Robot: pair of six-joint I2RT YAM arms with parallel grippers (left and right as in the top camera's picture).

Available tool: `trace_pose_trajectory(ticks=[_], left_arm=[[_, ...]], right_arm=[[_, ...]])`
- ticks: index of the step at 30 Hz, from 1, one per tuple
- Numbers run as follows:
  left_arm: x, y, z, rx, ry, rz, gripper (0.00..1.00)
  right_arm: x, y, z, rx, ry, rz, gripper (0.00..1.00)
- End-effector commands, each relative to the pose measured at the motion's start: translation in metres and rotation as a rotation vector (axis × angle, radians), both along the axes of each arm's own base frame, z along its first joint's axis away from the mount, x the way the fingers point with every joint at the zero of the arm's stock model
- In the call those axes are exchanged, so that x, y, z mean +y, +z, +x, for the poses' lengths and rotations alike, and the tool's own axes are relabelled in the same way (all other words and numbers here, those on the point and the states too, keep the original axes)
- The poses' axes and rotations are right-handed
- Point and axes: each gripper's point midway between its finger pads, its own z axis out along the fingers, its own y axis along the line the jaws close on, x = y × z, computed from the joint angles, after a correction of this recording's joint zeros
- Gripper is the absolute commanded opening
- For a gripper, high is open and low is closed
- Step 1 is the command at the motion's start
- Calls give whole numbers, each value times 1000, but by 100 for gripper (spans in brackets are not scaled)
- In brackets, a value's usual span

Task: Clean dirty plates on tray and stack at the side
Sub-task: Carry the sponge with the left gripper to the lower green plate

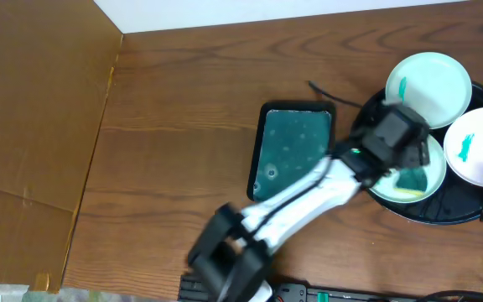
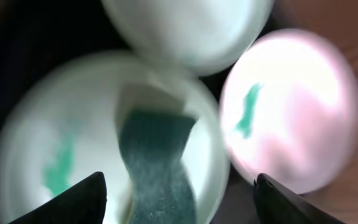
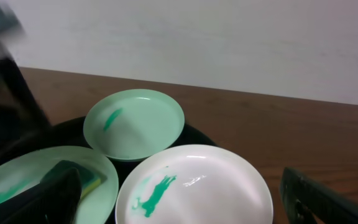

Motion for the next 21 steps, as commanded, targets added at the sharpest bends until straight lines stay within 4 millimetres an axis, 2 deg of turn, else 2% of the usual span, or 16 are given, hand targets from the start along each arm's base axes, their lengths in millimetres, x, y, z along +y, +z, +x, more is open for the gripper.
trace_pose_trajectory(ticks=[1, 4, 6, 9, 10, 13, 16, 18, 20, 21], left_arm=[[37, 58, 16, -163, -12, 14, 76], [74, 88, 21, -223, 25, 26, 81], [100, 100, 23, -238, 65, 42, 82], [134, 106, 22, -224, 130, 68, 82], [145, 105, 21, -212, 153, 77, 82], [171, 96, 19, -158, 209, 111, 82], [185, 87, 16, -112, 239, 136, 82], [190, 85, 15, -99, 250, 143, 82], [191, 84, 15, -97, 253, 144, 82], [191, 84, 15, -97, 252, 144, 82]], right_arm=[[-2, 0, 0, -2, -11, -9, 99], [-3, 1, 0, -6, -12, -9, 99], [-1, 13, 0, -56, -1, -4, 99], [21, 25, -5, -90, 126, 68, 99], [28, 38, -8, -138, 170, 86, 99], [49, 103, -33, -419, 322, 67, 99], [46, 166, -68, -717, 319, 29, 99], [38, 196, -82, -806, 270, 35, 99], [33, 223, -87, -807, 227, -4, 99], [33, 229, -86, -785, 220, -20, 99]])
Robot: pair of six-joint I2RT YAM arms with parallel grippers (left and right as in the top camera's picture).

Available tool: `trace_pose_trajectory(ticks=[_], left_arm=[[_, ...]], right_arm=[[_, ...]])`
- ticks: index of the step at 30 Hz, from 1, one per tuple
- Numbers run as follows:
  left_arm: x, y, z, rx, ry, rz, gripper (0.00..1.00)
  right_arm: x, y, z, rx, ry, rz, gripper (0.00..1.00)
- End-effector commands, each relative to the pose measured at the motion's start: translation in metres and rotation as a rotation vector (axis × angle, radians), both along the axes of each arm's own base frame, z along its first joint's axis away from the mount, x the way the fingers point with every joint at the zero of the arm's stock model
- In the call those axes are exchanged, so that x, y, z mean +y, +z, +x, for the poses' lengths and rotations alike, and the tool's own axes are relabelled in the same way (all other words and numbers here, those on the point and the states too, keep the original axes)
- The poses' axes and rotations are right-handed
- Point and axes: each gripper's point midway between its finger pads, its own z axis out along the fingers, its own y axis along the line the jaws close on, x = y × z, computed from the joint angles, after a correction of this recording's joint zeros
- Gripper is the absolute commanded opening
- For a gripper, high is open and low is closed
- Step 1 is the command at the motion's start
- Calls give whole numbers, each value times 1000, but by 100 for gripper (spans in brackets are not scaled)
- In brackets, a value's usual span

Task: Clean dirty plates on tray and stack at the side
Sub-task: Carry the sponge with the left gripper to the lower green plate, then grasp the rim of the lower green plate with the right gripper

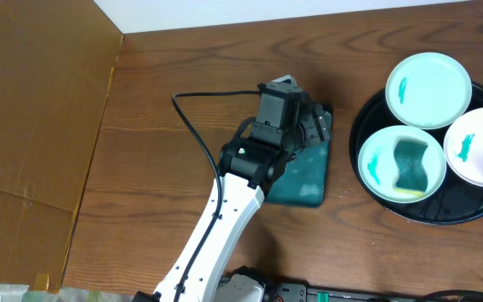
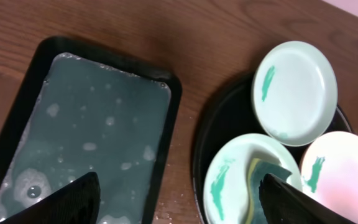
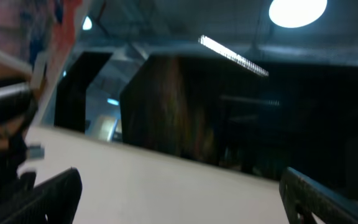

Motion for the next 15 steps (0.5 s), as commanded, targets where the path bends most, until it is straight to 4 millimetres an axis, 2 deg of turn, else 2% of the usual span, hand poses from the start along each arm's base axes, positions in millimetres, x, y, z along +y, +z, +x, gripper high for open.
trace_pose_trajectory(ticks=[1, 4, 7, 9, 12, 15], left_arm=[[3, -1, 1, -2, -2, 18, 82], [3, -1, 1, -2, -2, 18, 82], [3, 0, 1, -3, -2, 18, 83], [3, 0, 1, -3, -2, 18, 82], [3, -1, 1, -2, -2, 18, 82], [3, -1, 1, -2, -2, 18, 82]], right_arm=[[-6, 42, -8, 7, -68, -27, 99], [-18, 46, 17, 276, -141, -29, 99], [-27, 26, 47, 599, -212, -93, 99], [-25, 9, 62, 798, -199, -130, 99], [-1, -6, 79, 1003, -42, -156, 99], [41, -19, 80, 1151, 273, -132, 99]])
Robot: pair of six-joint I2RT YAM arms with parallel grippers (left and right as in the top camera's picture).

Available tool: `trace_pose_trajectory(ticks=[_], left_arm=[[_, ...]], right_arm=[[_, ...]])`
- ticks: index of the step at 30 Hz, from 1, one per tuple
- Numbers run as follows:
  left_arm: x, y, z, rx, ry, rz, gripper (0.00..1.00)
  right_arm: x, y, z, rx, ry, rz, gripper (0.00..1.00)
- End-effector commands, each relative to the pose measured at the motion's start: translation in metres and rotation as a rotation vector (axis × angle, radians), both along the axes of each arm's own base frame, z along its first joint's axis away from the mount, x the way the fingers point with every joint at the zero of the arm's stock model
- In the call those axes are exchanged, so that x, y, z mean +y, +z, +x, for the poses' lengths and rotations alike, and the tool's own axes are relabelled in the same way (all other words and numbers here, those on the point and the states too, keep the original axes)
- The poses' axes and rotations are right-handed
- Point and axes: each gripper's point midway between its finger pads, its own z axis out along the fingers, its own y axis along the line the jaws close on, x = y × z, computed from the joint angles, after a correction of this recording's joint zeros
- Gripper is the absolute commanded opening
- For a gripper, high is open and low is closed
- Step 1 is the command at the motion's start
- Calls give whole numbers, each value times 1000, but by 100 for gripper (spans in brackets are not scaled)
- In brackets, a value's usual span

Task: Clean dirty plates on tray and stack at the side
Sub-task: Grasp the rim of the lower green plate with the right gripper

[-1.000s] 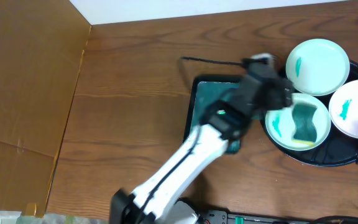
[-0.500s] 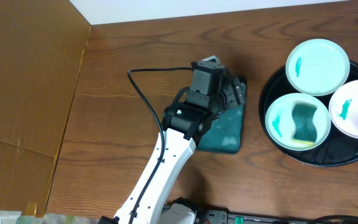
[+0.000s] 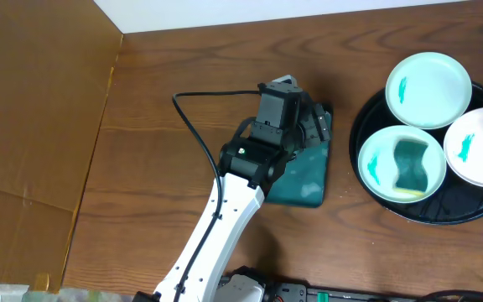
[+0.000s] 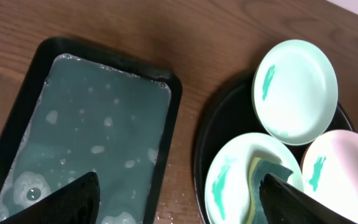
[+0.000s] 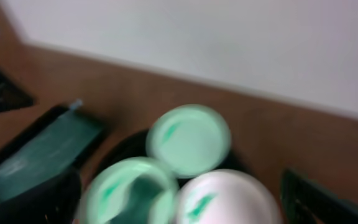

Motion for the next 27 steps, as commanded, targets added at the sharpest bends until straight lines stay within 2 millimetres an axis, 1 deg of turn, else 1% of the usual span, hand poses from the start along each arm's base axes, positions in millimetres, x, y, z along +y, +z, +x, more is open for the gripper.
trace_pose_trajectory(ticks=[1, 2, 3, 4, 5, 6, 7, 8, 9, 10, 11, 12, 14, 15, 18, 21, 24, 27], left_arm=[[3, 0, 1, -2, 2, 14, 82], [3, 0, 1, -2, 2, 14, 82], [3, 0, 1, -2, 2, 14, 82], [3, 0, 1, -2, 2, 14, 82], [3, 0, 1, -2, 2, 14, 82], [3, 0, 1, -2, 2, 14, 82], [3, -1, 1, -1, 2, 14, 82], [3, -1, 1, -1, 2, 14, 82], [3, -1, 1, 0, 2, 14, 83], [3, -1, 1, 0, 2, 14, 83], [3, -1, 1, 0, 2, 15, 82], [3, -1, 1, 1, 2, 14, 83], [3, -1, 1, 0, 2, 14, 83], [3, -1, 1, 0, 2, 15, 82], [3, -1, 1, 1, 2, 15, 82], [3, -2, 1, 2, 2, 15, 82], [3, -2, 1, 2, 2, 15, 83], [3, -2, 1, 2, 2, 15, 83]], right_arm=[[44, -8, -2, 133, 256, 166, 99], [49, -11, 2, 152, 294, 189, 99], [51, -19, 14, 210, 282, 233, 99], [51, -25, 19, 248, 263, 256, 99], [50, -34, 25, 300, 237, 276, 99], [48, -47, 30, 352, 204, 276, 94], [45, -61, 35, 401, 161, 256, 84], [39, -81, 40, 468, 83, 217, 74], [30, -99, 44, 532, -21, 181, 69], [20, -117, 46, 600, -137, 151, 69], [15, -133, 46, 656, -214, 124, 68], [15, -146, 44, 705, -247, 96, 64], [25, -172, 40, 810, -261, 63, 57], [31, -184, 38, 859, -260, 52, 54], [44, -219, 33, 980, -256, -14, 52], [50, -247, 28, 1078, -275, -53, 52], [48, -268, 21, 1162, -295, -86, 52], [48, -282, 18, 1206, -303, -108, 51]])
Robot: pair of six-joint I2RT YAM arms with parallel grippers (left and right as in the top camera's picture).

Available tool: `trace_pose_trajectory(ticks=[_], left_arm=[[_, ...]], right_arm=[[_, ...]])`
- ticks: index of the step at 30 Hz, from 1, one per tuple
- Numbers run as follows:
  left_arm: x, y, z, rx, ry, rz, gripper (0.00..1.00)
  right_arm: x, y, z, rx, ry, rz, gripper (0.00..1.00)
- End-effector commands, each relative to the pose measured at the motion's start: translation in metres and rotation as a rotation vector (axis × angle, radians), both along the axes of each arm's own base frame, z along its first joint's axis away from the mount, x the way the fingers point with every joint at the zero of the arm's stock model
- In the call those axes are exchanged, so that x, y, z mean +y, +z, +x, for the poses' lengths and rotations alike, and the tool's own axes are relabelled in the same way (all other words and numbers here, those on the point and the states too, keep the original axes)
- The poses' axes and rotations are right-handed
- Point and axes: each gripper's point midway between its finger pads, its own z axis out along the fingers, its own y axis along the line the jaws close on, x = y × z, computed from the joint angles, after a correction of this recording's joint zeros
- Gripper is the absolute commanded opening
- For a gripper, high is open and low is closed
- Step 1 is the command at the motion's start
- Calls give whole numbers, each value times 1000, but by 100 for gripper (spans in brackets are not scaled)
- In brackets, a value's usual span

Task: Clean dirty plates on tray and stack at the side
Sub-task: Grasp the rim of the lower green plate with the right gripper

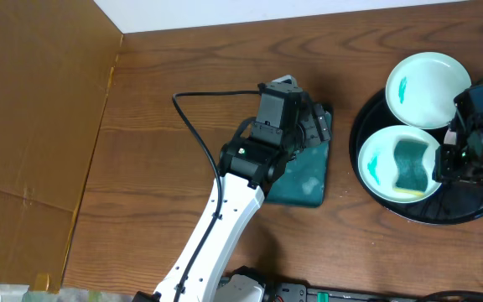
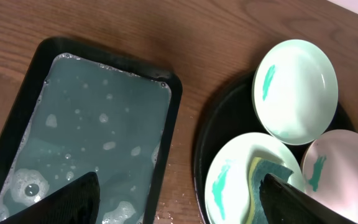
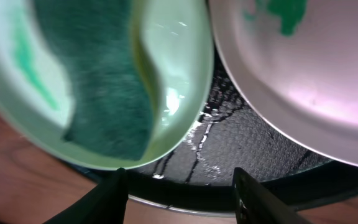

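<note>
A round black tray (image 1: 443,214) holds three plates with green smears. The near mint plate (image 1: 371,168) carries a dark green sponge (image 1: 411,164). A second mint plate (image 1: 428,88) sits behind it. The white plate (image 3: 303,68) is covered by my right arm in the overhead view. My right gripper (image 3: 179,199) stands open low over the round tray (image 3: 253,155), between the sponge plate (image 3: 179,56) and the white plate. My left gripper (image 2: 179,205) hangs open and empty above the soapy water tray (image 2: 92,124).
A brown cardboard wall (image 1: 32,109) fills the left side. A black cable (image 1: 191,117) loops left of the left arm. The rectangular water tray (image 1: 304,180) lies mid-table, under the left arm. A power strip (image 1: 350,294) lies along the front edge.
My right gripper, then barely in at the overhead's right edge and viewing the plates from afar, is now low over the round tray beside the sponge plate. The left arm has not moved.
My left gripper was open close over the sponge plate, with the sponge lying in it. Then it stood back over the water tray, empty, and stayed there. The right wrist pointed away from the table, then looked down on the plates, and now is close above them.
</note>
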Motion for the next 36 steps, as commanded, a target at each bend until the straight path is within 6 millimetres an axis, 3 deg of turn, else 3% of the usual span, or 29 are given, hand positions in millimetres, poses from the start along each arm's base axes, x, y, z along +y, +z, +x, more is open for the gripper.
trace_pose_trajectory(ticks=[1, 17, 31, 33, 36], left_arm=[[3, -2, 1, 2, 2, 15, 82], [3, -2, 1, 2, 2, 15, 83], [3, -1, 2, -1, 2, 14, 82], [3, -1, 1, 0, 2, 15, 82], [3, -2, 1, 4, 2, 16, 82]], right_arm=[[-1, -8, 3, 17, -21, -27, 50], [8, -49, 29, -8, 35, -22, 51], [10, -48, 63, -168, 123, -38, 52], [4, -49, 65, -178, 119, -74, 49], [-1, -49, 65, -179, 120, -100, 35]])
